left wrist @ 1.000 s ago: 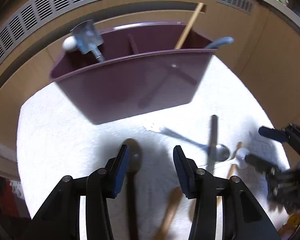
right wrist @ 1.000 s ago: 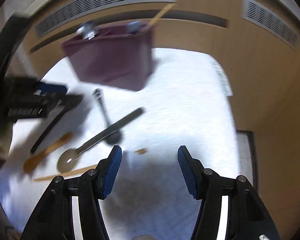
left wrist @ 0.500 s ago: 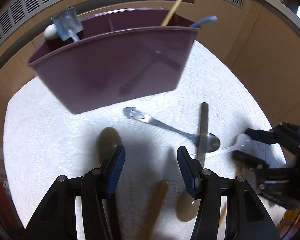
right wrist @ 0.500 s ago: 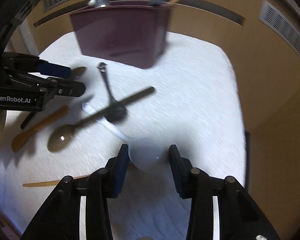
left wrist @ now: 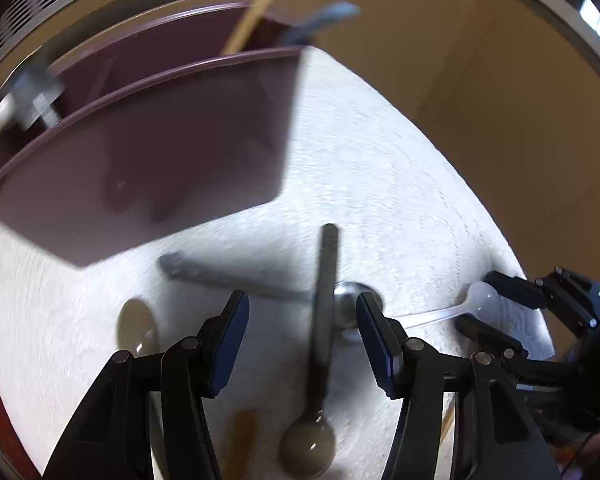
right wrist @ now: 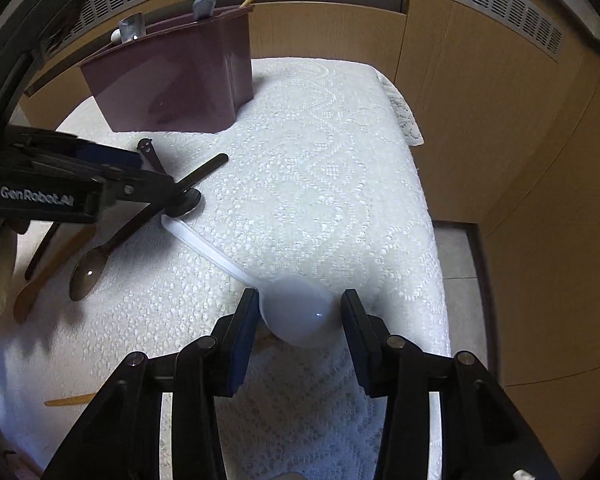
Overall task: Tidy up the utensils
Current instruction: 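Move the right gripper to the white plastic spoon while the left approaches a black-handled spoon, then close the right gripper on the white plastic spoon while the left grasps the black-handled spoon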
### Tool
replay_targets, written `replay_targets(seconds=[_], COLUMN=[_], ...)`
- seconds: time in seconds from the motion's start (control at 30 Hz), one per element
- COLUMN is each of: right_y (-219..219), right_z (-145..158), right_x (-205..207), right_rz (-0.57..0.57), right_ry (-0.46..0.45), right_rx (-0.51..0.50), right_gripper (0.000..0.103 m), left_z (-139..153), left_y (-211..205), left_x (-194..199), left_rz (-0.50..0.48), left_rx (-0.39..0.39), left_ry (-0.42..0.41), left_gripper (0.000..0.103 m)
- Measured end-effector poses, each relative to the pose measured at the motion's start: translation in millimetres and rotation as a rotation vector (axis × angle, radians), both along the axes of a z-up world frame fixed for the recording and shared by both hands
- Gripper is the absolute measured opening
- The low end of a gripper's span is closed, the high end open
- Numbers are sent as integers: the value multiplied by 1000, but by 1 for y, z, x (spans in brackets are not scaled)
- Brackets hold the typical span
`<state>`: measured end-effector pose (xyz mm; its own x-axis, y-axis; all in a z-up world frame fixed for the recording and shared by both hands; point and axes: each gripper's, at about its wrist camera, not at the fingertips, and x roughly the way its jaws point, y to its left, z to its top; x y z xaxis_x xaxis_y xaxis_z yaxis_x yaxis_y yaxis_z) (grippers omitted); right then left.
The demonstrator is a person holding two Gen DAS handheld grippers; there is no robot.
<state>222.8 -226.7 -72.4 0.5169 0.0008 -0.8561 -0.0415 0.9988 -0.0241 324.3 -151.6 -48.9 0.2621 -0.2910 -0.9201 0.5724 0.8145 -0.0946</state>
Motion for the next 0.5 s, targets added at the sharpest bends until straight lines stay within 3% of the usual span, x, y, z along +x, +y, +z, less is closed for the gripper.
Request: replay_targets(seconds=[0.13, 0.23, 0.37, 0.5], right_y=[2, 2, 6, 11], right_z=[-1, 0, -1, -1], right_x=[2, 1, -1, -2], right_rz=[9, 17, 31, 48], right_ry=[-9, -13, -18, -15], right_rx=[1, 9, 16, 11], right_gripper=[41, 46, 55, 57], left_z=[-9, -11, -12, -10], left_y=[-16, -17, 1, 27], left_x=[1, 3, 1, 2], left_rz=[-32, -22, 20, 89], left_rx=[66, 68, 100, 121], left_ry=[-28, -39, -83, -101], left_gripper=[56, 47, 41, 41])
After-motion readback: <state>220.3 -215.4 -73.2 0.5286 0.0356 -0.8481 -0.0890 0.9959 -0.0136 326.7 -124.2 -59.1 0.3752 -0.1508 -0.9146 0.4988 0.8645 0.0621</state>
